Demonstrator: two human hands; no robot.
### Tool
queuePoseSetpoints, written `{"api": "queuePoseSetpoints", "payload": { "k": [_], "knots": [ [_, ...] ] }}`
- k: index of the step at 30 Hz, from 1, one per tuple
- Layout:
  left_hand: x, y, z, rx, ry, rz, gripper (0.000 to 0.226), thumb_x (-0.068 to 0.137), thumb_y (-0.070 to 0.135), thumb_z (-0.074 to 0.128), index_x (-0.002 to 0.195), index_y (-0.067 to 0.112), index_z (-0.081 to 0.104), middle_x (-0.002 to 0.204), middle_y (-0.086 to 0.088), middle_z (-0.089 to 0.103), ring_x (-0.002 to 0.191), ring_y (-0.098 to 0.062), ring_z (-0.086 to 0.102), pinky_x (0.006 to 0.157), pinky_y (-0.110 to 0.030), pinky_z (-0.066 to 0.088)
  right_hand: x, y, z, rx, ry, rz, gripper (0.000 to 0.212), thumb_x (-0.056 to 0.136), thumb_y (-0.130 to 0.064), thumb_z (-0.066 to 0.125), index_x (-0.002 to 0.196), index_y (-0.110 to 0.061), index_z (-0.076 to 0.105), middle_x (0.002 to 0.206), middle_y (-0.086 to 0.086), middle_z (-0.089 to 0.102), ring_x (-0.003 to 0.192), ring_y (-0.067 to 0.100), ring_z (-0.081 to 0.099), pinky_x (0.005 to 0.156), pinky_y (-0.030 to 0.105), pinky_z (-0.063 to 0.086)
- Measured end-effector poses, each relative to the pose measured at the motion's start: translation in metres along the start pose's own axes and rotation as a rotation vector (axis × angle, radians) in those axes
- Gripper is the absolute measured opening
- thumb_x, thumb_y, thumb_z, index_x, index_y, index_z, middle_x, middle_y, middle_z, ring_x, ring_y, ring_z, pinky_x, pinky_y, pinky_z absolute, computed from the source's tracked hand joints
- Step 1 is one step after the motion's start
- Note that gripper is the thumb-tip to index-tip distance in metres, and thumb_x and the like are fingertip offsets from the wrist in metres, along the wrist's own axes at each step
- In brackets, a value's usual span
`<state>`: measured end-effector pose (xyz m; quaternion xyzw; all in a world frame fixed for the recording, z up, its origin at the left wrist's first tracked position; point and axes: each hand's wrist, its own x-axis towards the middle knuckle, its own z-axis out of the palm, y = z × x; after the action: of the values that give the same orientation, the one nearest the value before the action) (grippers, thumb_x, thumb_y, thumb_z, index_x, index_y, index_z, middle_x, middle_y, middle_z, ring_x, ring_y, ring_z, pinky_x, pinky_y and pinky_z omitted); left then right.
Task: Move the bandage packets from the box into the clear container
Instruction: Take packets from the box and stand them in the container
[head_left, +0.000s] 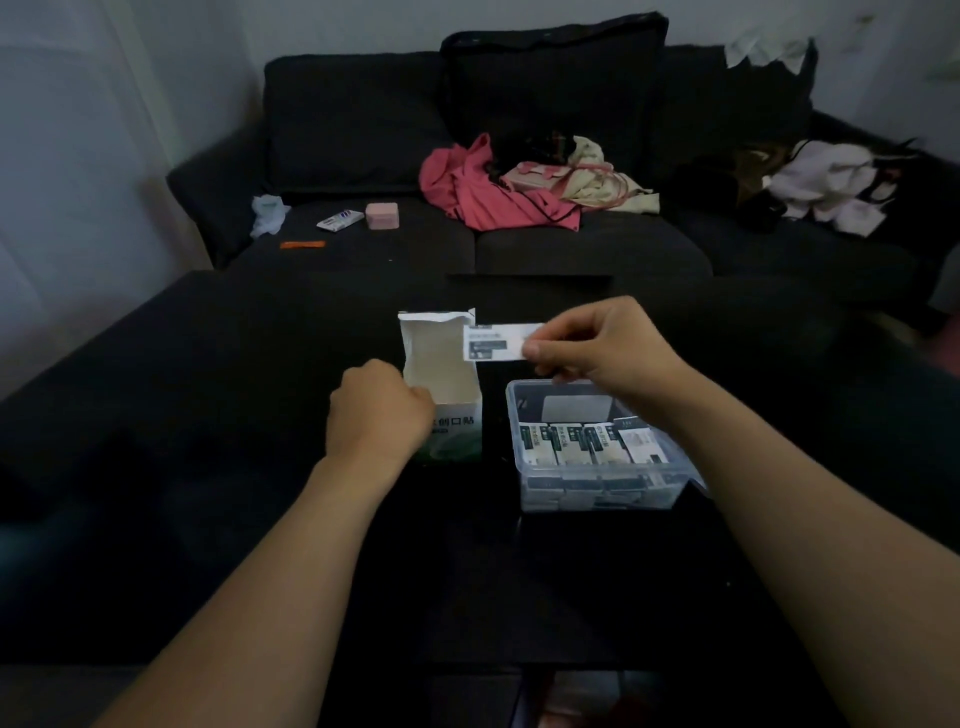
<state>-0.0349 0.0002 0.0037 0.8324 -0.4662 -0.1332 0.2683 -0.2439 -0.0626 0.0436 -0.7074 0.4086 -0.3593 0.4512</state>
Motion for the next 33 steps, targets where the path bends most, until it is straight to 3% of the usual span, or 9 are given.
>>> {"api": "queuePoseSetpoints", "payload": {
  "k": [5, 8, 9, 11, 13, 16, 24, 29, 33],
  "knots": [
    [-0.006, 0.003, -0.005, 0.05, 0.132, 0.072, 0.028, 0.09, 0.04, 0.064, 0.1, 0.013, 0.061, 0.093, -0.003, 0.06, 0.074, -0.019, 0.055, 0.054, -0.03, 0.039, -0.006, 0.013, -0.02, 0.098, -0.017, 0.118, 0.013, 0.083, -0.001, 0.074, 0.095, 0.004, 0.074, 0.082, 0.011, 0.074, 0.066, 0.011, 0.069, 0.06, 0.016, 0.054],
    [-0.013, 0.01, -0.009, -0.205, 0.461, 0.387, 0.022, 0.087, 0.034, 0.064, 0.1, 0.017, 0.064, 0.093, -0.001, 0.061, 0.081, -0.02, 0.059, 0.07, -0.036, 0.05, -0.007, 0.018, -0.031, 0.129, -0.043, 0.129, 0.023, 0.087, 0.001, 0.069, 0.109, -0.001, 0.069, 0.085, 0.017, 0.071, 0.067, 0.016, 0.067, 0.061, 0.022, 0.057],
    [-0.017, 0.015, -0.007, -0.304, 0.493, 0.495, 0.021, 0.087, 0.034, 0.064, 0.1, 0.017, 0.065, 0.091, -0.001, 0.061, 0.079, -0.018, 0.059, 0.07, -0.033, 0.051, -0.008, 0.018, -0.035, 0.133, -0.092, 0.139, 0.029, 0.088, 0.001, 0.068, 0.116, -0.005, 0.066, 0.087, 0.018, 0.07, 0.067, 0.016, 0.066, 0.06, 0.024, 0.054],
    [-0.029, 0.027, 0.003, -0.491, 0.31, 0.556, 0.027, 0.09, 0.04, 0.065, 0.105, 0.018, 0.067, 0.09, 0.001, 0.063, 0.074, -0.013, 0.062, 0.066, -0.027, 0.051, -0.012, 0.019, -0.043, 0.099, -0.201, 0.159, 0.039, 0.087, -0.002, 0.069, 0.124, -0.01, 0.061, 0.086, 0.017, 0.071, 0.066, 0.016, 0.064, 0.058, 0.024, 0.05],
    [-0.04, 0.037, 0.016, -0.614, -0.032, 0.447, 0.027, 0.093, 0.041, 0.068, 0.107, 0.018, 0.07, 0.09, 0.001, 0.069, 0.072, -0.011, 0.067, 0.061, -0.028, 0.053, -0.016, 0.018, -0.047, 0.052, -0.243, 0.146, 0.038, 0.085, -0.004, 0.071, 0.121, -0.006, 0.061, 0.081, 0.013, 0.072, 0.064, 0.015, 0.064, 0.056, 0.024, 0.048],
    [-0.046, 0.046, 0.028, -0.69, -0.307, 0.369, 0.009, 0.096, 0.018, 0.068, 0.1, 0.012, 0.072, 0.083, -0.007, 0.073, 0.063, -0.012, 0.07, 0.047, -0.024, 0.051, -0.019, 0.016, -0.049, 0.043, -0.197, 0.111, 0.033, 0.081, -0.006, 0.074, 0.11, 0.004, 0.063, 0.075, 0.01, 0.073, 0.062, 0.013, 0.067, 0.054, 0.022, 0.049],
    [-0.041, 0.047, 0.028, -0.789, -0.374, 0.235, 0.006, 0.088, 0.006, 0.075, 0.094, 0.007, 0.074, 0.065, 0.001, 0.071, 0.056, -0.004, 0.064, 0.049, -0.015, 0.05, -0.025, 0.025, -0.06, 0.007, -0.138, 0.095, 0.036, 0.074, -0.023, 0.075, 0.101, 0.0, 0.07, 0.094, 0.018, 0.075, 0.079, 0.019, 0.07, 0.069, 0.029, 0.057],
    [-0.044, 0.051, 0.026, -0.778, -0.359, 0.272, 0.005, 0.088, 0.01, 0.076, 0.091, 0.013, 0.077, 0.078, -0.002, 0.077, 0.062, -0.005, 0.07, 0.052, -0.015, 0.052, -0.029, 0.021, -0.052, -0.193, -0.198, 0.045, 0.031, 0.074, -0.034, 0.077, 0.095, -0.012, 0.079, 0.094, 0.015, 0.075, 0.088, 0.024, 0.07, 0.083, 0.037, 0.056],
    [-0.044, 0.054, 0.028, -0.83, -0.267, 0.311, 0.01, 0.088, 0.009, 0.075, 0.096, 0.014, 0.076, 0.088, -0.005, 0.079, 0.08, -0.019, 0.076, 0.065, -0.026, 0.062, -0.03, 0.015, -0.043, -0.27, -0.29, 0.071, 0.017, 0.083, -0.025, 0.077, 0.09, -0.009, 0.08, 0.084, 0.01, 0.076, 0.073, 0.023, 0.066, 0.068, 0.029, 0.052]
  ]
}}
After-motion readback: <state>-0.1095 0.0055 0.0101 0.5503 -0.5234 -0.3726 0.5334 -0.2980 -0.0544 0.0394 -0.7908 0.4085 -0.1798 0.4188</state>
